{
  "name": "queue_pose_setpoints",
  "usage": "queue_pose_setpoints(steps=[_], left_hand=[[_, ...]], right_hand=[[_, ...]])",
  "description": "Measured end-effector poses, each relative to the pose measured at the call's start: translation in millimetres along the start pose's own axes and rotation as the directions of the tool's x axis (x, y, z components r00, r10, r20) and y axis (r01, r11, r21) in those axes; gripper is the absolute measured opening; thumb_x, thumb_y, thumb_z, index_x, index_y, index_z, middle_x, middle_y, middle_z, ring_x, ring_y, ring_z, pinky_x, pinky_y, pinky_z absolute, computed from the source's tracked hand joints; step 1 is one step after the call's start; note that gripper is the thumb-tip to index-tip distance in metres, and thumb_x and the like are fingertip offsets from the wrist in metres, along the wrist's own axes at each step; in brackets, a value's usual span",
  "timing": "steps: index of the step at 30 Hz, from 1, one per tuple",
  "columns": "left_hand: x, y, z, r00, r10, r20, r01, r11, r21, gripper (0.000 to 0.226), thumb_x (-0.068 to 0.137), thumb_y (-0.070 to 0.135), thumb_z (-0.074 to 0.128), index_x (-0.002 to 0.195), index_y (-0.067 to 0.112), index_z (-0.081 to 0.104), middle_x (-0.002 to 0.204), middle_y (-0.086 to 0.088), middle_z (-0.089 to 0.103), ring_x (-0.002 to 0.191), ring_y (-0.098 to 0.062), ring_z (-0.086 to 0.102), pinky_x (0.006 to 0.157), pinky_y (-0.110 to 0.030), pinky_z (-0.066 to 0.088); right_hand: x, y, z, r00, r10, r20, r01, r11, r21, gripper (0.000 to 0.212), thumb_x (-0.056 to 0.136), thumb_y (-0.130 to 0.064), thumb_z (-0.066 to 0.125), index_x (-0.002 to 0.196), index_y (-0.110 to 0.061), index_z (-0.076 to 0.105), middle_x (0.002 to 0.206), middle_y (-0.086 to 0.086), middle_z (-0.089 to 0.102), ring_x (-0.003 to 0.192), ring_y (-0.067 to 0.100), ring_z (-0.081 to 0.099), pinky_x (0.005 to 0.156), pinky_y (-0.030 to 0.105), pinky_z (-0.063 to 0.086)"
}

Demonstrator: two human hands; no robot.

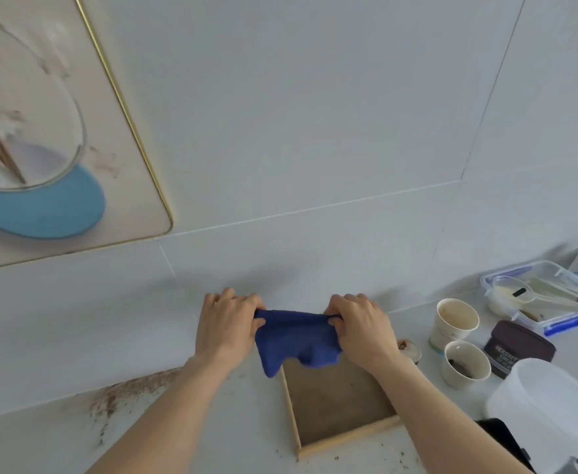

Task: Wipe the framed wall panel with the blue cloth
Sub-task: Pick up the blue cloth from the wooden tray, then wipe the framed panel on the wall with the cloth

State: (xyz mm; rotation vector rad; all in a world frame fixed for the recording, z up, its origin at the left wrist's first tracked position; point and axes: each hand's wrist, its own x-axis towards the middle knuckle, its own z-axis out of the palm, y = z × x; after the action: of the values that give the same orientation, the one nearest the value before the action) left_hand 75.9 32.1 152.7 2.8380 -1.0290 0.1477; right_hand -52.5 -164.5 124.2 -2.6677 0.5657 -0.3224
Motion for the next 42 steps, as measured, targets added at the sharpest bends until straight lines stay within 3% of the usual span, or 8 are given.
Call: queue_pose_setpoints(steps=[17,22,27,29,32,35,38,42], left_hand=[[-48.9,-134.7,-197.0,0.912,-0.035,-0.408,0.054,0.998,0.035,0.017,0.102,0.04,0.057,0.114,0.032,0.066,0.102,0.009,0.074,0.104,-0.021,0.056,0.092,-0.037,0.04],[-58.6,-168.5,-221.1,0.865,-0.113,-0.488,0.013,0.979,-0.202,0.014,0.1,0.033,0.063,0.11,0.028,0.07,0.098,0.008,0.075,0.098,-0.022,0.066,0.089,-0.037,0.046],[-61.2,-173.1,-218.8,0.881,-0.24,-0.409,-0.029,0.834,-0.551,0.012,0.099,0.036,0.064,0.107,0.028,0.067,0.091,0.017,0.071,0.088,-0.013,0.071,0.079,-0.035,0.056],[-61.0,-173.6,-211.8,0.873,-0.28,-0.4,-0.062,0.749,-0.659,0.011,0.097,0.035,0.067,0.104,0.027,0.069,0.089,0.016,0.074,0.086,-0.011,0.072,0.08,-0.04,0.061],[-60.6,-171.8,-200.7,0.868,-0.286,-0.406,-0.087,0.718,-0.691,0.01,0.094,0.035,0.07,0.102,0.028,0.071,0.088,0.017,0.075,0.087,-0.004,0.07,0.083,-0.036,0.06],[-59.2,-170.6,-193.5,0.91,-0.187,-0.371,-0.14,0.702,-0.698,0.015,0.093,0.031,0.071,0.108,0.031,0.075,0.091,0.017,0.077,0.087,-0.001,0.071,0.085,-0.031,0.06],[-54.4,-180.3,-193.2,0.942,-0.071,-0.328,-0.205,0.651,-0.731,0.035,0.09,0.014,0.065,0.116,0.035,0.074,0.102,0.019,0.078,0.101,0.001,0.07,0.095,-0.029,0.058],[-36.6,-201.9,-192.5,0.837,-0.108,-0.536,-0.247,0.8,-0.547,0.048,0.09,0.013,0.062,0.135,0.032,0.061,0.135,0.017,0.064,0.13,-0.006,0.052,0.111,-0.037,0.046]], right_hand=[[20.7,-225.3,-99.3,0.951,-0.195,-0.241,0.198,0.98,-0.012,0.027,0.107,-0.015,0.043,0.127,-0.02,0.06,0.117,0.006,0.06,0.095,0.037,0.063,0.078,0.044,0.054],[27.7,-269.5,-103.8,0.965,-0.005,-0.263,0.085,0.952,0.293,0.027,0.107,-0.02,0.04,0.097,-0.008,0.062,0.094,0.008,0.061,0.084,0.032,0.057,0.075,0.041,0.051],[29.9,-306.7,-90.0,0.96,0.246,0.137,-0.239,0.456,0.857,0.035,0.109,-0.028,0.042,0.1,-0.004,0.066,0.094,0.014,0.067,0.082,0.032,0.059,0.072,0.04,0.051],[27.6,-319.5,-80.3,0.936,0.254,0.242,-0.301,0.23,0.925,0.034,0.108,-0.027,0.045,0.112,-0.003,0.068,0.1,0.019,0.072,0.086,0.036,0.064,0.072,0.042,0.054],[26.0,-330.8,-65.8,0.942,0.174,0.288,-0.302,0.063,0.951,0.046,0.109,-0.04,0.046,0.122,-0.002,0.068,0.115,0.021,0.076,0.107,0.036,0.071,0.087,0.046,0.057],[24.5,-336.6,-61.5,0.969,0.039,0.244,-0.247,0.131,0.96,0.042,0.102,-0.041,0.062,0.119,-0.005,0.073,0.115,0.019,0.078,0.111,0.036,0.074,0.098,0.051,0.058],[34.2,-340.2,-59.4,0.985,0.141,0.103,-0.136,0.249,0.959,0.031,0.091,-0.016,0.077,0.118,-0.003,0.069,0.111,0.021,0.078,0.106,0.038,0.075,0.098,0.056,0.06],[51.8,-345.2,-72.5,0.936,0.243,-0.256,0.113,0.483,0.868,0.028,0.09,-0.01,0.075,0.116,-0.018,0.068,0.102,0.002,0.076,0.097,0.018,0.075,0.076,0.034,0.061]])
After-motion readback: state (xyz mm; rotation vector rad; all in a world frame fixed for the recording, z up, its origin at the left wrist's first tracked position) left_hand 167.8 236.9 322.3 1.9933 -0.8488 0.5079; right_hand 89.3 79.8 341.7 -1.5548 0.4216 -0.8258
